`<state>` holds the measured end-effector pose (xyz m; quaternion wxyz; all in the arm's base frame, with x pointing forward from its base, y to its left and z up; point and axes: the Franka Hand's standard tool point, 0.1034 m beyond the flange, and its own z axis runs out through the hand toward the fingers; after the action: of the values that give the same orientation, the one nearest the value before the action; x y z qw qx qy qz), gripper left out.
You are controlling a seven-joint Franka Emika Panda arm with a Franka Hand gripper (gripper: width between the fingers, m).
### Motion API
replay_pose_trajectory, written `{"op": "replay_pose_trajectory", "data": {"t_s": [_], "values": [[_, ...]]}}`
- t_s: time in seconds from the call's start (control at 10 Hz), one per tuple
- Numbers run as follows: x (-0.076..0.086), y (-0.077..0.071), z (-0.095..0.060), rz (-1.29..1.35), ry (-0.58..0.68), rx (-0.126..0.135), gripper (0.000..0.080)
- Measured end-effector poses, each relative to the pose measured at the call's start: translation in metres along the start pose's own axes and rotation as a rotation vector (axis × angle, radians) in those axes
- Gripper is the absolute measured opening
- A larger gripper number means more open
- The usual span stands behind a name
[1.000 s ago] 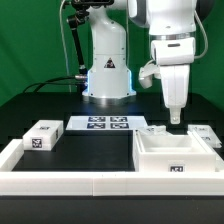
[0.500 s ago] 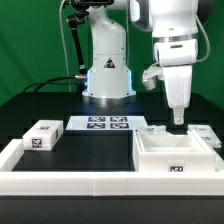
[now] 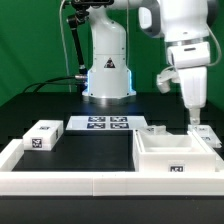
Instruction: Assemble cabinet
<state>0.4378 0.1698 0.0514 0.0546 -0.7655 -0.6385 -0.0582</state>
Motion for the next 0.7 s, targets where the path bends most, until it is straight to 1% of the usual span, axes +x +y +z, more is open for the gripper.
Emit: {"op": "replay_pose_trajectory", "data": {"t_s": [0.2, 0.3, 0.5, 0.6, 0.7], "values": [[0.010, -0.009, 0.013, 0.003, 0.006, 0.027, 0.0797], [0.012, -0.013, 0.019, 0.001, 0.010, 0.035, 0.0797], [0.010, -0.019, 0.032, 0.010, 0.019, 0.049, 0.0797], [0.010, -0.021, 0.036, 0.012, 0.021, 0.055, 0.0797], [0.012, -0.023, 0.040, 0.021, 0.029, 0.052, 0.0797]]}}
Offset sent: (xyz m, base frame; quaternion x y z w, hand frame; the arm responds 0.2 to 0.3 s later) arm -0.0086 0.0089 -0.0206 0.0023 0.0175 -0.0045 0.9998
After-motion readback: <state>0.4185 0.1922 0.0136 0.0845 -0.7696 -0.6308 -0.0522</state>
